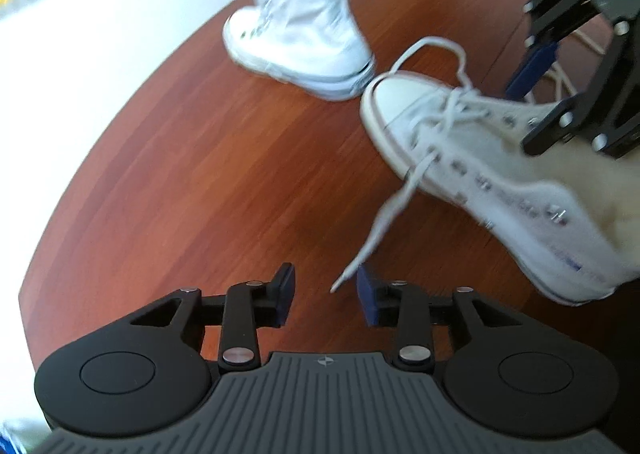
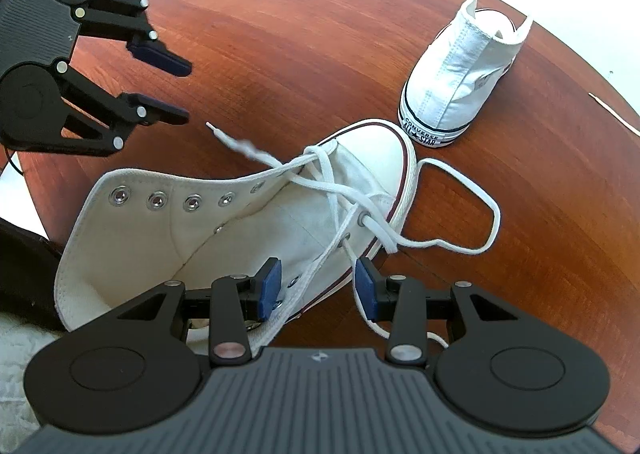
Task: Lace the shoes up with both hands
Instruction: 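Pull the lace through the eyelet with the left gripper while the right gripper opens, then move the left gripper back and grasp the lace near the eyelet, then pull the white lace away from the eyelet with the left gripper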
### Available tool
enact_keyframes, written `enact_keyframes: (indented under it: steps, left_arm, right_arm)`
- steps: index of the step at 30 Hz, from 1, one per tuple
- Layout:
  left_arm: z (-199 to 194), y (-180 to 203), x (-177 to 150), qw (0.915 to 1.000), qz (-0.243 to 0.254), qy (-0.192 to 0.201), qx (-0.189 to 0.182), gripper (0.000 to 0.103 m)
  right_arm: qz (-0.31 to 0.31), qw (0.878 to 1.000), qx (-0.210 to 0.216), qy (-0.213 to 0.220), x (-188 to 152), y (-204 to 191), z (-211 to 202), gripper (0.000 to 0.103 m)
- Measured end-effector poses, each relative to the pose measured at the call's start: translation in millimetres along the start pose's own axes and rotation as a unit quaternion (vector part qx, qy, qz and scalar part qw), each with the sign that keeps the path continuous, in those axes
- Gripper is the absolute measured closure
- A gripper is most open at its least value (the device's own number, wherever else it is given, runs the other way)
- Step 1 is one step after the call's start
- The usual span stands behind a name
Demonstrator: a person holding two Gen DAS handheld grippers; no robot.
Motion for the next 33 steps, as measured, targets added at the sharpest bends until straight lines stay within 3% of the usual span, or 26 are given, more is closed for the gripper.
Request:
enact_keyframes:
  steps: [11, 17, 22, 25, 26, 33]
  left_arm:
    - [21.9, 25.9, 39.5, 0.9947, 0.074, 0.034, -0.063, 0.068]
    - [34.1, 41.2, 46.0, 0.9862, 0.121, 0.04, -0.106, 0.08]
    - [31.9, 50.1, 48.6, 0.9789, 0.149, 0.055, -0.129, 0.081]
    - [31.0, 53.0, 50.0, 0.9766, 0.158, 0.061, -0.133, 0.088]
    - [31.0, 53.7, 50.4, 0.9759, 0.159, 0.062, -0.136, 0.098]
    - [34.3, 51.3, 49.4, 0.9795, 0.15, 0.059, -0.12, 0.1]
  right_arm:
    - [0.012, 1.0, 0.0, 0.003, -1.8, 2.2, -0.3, 0.061]
    - [0.023, 1.0, -0.001, 0.004, -2.4, 3.3, 0.4, 0.061]
    - [0.031, 1.0, -0.001, 0.004, -1.9, 4.1, 2.4, 0.061]
    - [0.037, 0.999, -0.001, 0.004, -2.6, 3.9, 2.7, 0.061]
    - [0.038, 0.999, -0.002, 0.004, -2.9, 3.6, 2.8, 0.061]
    - [0.042, 0.999, -0.008, 0.0, -3.9, 2.5, 2.9, 0.061]
Point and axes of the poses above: each gripper's, at about its wrist camera, not at the fingertips, and z roughly the way its jaws point, y to its right, x to its top, the point moved 7 cm from there along z, roughly the way its jaws point, and after that the axes turned 8 degrees about x, right-handed, at the moved point
